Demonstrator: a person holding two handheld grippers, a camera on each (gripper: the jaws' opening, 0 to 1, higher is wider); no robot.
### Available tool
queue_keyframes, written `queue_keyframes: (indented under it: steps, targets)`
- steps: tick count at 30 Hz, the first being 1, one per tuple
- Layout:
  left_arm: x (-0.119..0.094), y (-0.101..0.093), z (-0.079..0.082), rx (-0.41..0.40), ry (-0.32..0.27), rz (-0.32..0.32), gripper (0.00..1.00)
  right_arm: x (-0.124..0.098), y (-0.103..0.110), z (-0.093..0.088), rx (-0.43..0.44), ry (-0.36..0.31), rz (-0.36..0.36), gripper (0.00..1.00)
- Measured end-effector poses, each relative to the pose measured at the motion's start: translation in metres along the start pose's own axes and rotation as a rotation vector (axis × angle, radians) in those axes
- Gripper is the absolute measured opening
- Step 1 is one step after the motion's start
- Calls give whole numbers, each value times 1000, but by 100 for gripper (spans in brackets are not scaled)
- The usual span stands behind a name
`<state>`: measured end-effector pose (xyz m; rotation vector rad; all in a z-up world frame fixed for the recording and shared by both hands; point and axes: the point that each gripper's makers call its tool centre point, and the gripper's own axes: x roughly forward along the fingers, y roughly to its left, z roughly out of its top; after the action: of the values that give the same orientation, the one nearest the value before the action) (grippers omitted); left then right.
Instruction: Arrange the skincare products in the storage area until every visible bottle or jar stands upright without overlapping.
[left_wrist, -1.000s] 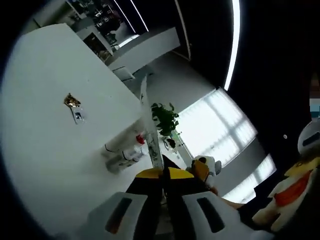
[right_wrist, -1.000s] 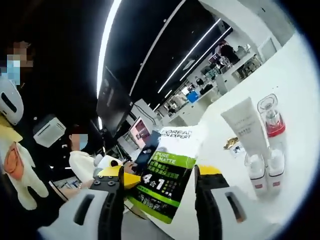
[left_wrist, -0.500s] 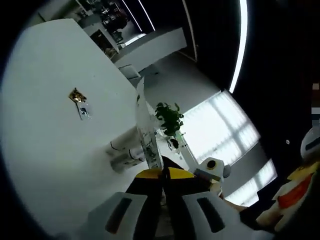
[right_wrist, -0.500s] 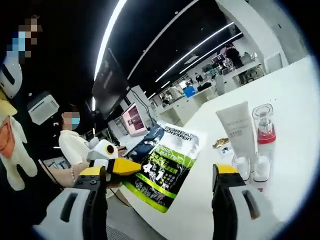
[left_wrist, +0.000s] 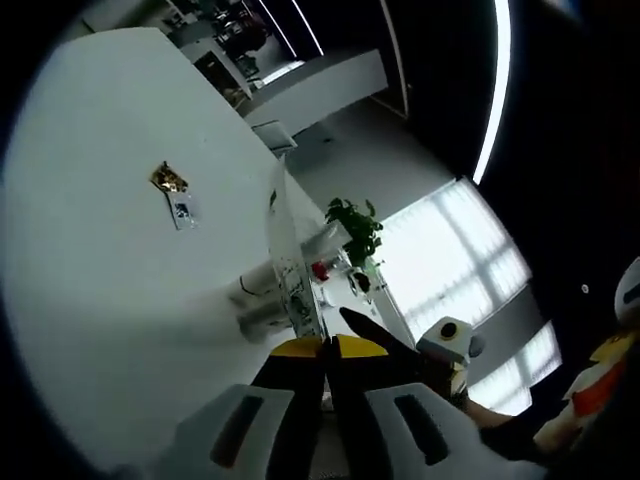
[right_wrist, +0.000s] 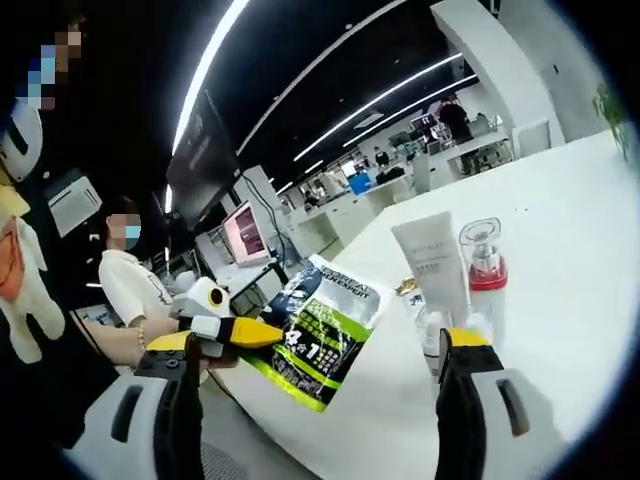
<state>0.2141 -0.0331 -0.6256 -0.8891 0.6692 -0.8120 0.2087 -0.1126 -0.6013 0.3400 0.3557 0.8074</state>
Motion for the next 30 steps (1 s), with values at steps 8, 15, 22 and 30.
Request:
queue_keyframes:
  steps: [8,15,22,30]
  targets:
    - [6,14,-3,-18,16,20,0,-10,-13,-6,-32,39,-47,99]
    - [12,28,-9,-20,31,59,0,-17,-27,-14,-28,57,-99,99]
    - [24,49,-18,1,71,103,0,-21,-35,-27,-27,93,-134,99]
    - [33,68,-22,-7,87,138,0,-22,-42,-29,-22,99,-143,99]
